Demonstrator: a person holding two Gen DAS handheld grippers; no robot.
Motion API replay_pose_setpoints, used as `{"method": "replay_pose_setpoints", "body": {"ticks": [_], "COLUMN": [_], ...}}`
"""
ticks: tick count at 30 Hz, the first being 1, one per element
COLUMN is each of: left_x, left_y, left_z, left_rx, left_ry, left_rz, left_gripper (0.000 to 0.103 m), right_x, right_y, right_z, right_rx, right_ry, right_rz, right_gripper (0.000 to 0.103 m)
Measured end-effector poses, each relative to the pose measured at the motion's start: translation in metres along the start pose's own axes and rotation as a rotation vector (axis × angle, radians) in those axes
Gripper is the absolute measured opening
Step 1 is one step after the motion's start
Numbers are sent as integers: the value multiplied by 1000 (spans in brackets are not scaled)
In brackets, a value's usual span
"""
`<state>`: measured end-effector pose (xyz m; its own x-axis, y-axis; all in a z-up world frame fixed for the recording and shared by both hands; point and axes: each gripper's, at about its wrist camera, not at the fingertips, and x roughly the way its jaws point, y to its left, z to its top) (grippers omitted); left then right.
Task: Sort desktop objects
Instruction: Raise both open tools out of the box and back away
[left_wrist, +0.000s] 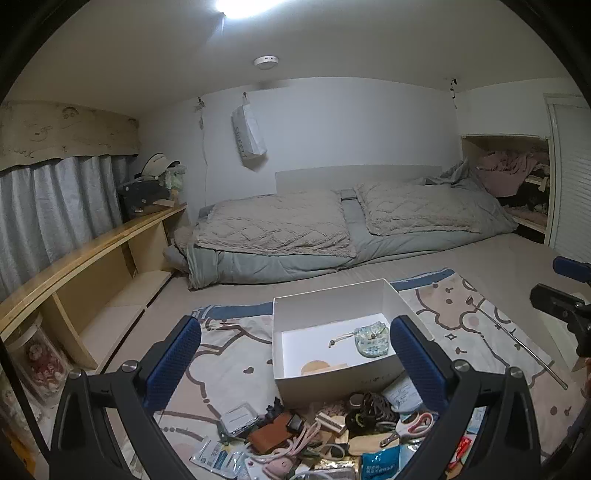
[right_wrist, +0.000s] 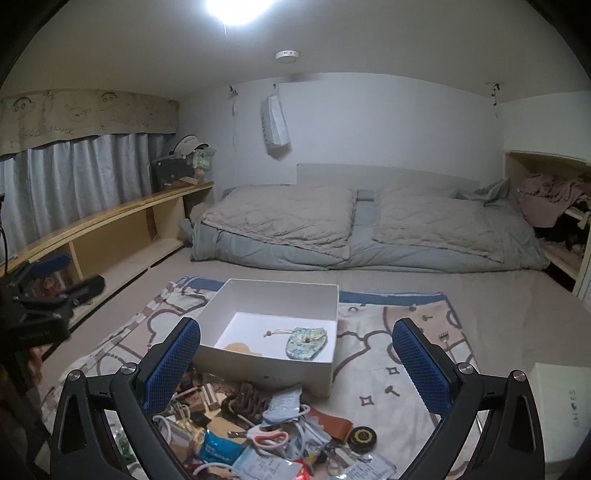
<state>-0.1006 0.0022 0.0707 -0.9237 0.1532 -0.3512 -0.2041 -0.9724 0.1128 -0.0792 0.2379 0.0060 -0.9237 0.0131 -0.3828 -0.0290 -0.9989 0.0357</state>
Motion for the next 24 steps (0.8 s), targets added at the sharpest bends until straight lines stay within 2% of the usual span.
{"method": "replay_pose_setpoints", "body": {"ticks": [7, 9, 15, 24], "left_x": [-14, -17, -24, -22], "left_y": [24, 29, 46, 63], "left_z": [-22, -30, -57, -93], "left_rx": [-32, -41, -55, -52], "left_ry": [19, 26, 65, 148], "left_rz": [10, 20, 36, 46], "left_gripper": [103, 103, 103, 103], "right_x": [-10, -14, -17, -3], "right_y": [1, 0, -4, -13], "right_z": [-20, -26, -39, -64], "right_rx": [-61, -74, -76, -78], "right_ry": [0, 1, 19, 113], "right_rz": [-23, 6, 14, 21], "right_gripper": [103, 103, 103, 103]}}
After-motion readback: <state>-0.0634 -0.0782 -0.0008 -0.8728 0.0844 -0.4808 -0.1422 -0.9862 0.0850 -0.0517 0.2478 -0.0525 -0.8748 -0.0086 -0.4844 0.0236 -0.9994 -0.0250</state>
